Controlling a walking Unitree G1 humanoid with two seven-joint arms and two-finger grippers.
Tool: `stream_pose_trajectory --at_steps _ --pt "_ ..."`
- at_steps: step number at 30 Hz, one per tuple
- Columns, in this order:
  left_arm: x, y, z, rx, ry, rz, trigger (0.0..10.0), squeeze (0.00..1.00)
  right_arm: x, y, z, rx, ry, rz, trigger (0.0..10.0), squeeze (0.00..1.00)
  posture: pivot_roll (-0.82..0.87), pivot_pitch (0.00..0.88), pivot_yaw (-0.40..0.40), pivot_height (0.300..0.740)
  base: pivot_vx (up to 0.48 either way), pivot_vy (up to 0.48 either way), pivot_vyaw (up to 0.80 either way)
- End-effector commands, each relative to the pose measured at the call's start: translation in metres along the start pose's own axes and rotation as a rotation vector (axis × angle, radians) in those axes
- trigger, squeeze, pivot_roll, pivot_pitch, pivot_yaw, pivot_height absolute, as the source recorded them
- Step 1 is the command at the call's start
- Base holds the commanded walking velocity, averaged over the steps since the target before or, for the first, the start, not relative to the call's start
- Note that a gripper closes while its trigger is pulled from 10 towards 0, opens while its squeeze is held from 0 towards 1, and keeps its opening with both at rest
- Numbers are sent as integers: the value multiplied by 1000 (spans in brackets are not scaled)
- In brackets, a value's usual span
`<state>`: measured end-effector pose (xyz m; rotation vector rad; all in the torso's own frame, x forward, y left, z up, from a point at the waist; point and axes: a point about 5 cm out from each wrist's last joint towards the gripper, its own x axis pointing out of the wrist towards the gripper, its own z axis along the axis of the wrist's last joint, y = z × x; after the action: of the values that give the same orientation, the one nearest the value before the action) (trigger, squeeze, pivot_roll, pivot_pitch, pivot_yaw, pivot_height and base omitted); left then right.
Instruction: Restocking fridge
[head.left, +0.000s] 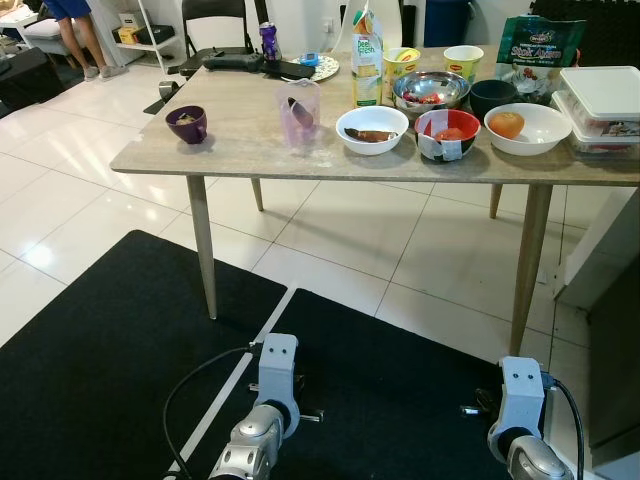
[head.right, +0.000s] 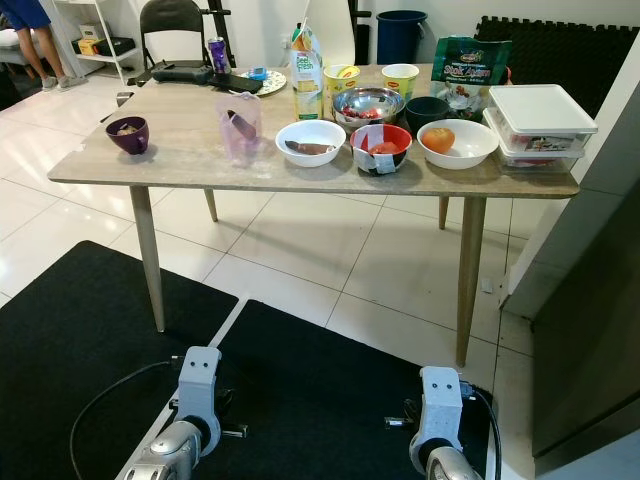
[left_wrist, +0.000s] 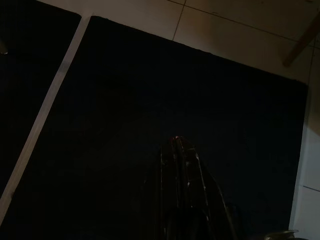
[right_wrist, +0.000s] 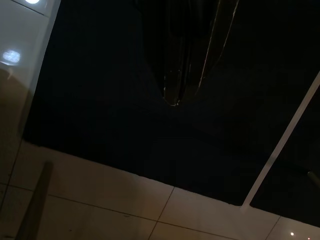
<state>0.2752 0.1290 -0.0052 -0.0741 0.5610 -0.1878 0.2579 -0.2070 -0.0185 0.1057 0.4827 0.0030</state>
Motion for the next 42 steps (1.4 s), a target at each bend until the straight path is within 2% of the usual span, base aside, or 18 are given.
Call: stream_pose_trajectory --at_steps 1,12,15,22,42 --pt "-2 6 -4 4 23 12 10000 0 -3 1 -9 10 30 -5 10000 0 -52 99 78 740 292 0 0" --pt "-2 5 -3 11 21 10 10000 0 -3 -1 -9 12 29 -9 10000 0 -55 101 80 740 285 0 0" --pt "-2 4 -3 37 10 4 10000 0 -3 -1 -9 12 28 -10 10000 0 -55 101 80 740 0 0 0" --pt "-1 2 -3 42 8 6 10000 0 -4 -3 -9 12 28 -15 10000 0 -60 102 80 740 0 0 0" --pt "-3 2 -4 17 10 1 10000 0 -4 -2 -9 9 26 -8 10000 0 -57 111 75 740 0 0 0"
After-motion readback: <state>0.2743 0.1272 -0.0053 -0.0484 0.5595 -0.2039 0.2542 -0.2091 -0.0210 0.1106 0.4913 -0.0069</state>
